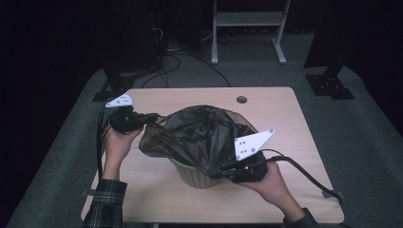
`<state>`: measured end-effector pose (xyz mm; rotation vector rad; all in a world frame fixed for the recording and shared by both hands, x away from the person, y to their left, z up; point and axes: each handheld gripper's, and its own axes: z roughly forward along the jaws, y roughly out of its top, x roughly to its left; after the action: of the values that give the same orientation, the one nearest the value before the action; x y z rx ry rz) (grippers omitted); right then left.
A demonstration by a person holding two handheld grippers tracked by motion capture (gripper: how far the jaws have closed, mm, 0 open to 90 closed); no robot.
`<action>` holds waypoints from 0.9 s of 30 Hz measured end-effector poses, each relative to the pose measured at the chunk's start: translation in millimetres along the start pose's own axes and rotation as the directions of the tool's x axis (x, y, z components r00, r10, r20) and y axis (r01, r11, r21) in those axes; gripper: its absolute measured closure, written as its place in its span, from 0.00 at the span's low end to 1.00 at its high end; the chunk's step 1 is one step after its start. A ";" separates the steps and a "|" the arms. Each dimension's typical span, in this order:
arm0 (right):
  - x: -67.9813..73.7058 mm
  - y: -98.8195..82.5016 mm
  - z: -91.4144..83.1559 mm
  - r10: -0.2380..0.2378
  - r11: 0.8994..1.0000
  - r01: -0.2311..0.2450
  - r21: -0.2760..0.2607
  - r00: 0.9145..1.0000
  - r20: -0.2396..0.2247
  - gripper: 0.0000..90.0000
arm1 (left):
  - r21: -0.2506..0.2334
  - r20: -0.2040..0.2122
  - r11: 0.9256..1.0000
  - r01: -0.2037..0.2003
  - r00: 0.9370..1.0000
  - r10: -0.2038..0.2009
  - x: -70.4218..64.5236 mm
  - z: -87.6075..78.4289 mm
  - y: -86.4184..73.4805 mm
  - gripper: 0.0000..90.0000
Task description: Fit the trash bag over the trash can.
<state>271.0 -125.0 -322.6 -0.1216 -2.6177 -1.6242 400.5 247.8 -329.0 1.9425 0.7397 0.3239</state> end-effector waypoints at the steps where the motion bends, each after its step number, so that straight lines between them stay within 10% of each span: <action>1: 2.7 -2.3 3.5 -0.006 1.000 0.006 0.012 1.000 -0.001 1.00 | -0.002 0.002 1.000 0.004 1.000 -0.004 -0.7 1.4 -0.7 1.00; 27: 13.3 -35.7 66.9 0.011 0.998 -0.008 0.063 0.999 -0.040 1.00 | 0.054 0.058 0.998 0.009 0.998 -0.012 -6.3 15.9 -17.1 0.99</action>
<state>253.7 -80.3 -382.8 -0.0971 -2.6302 -1.5234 397.8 238.0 -351.0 1.9900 0.7266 0.2421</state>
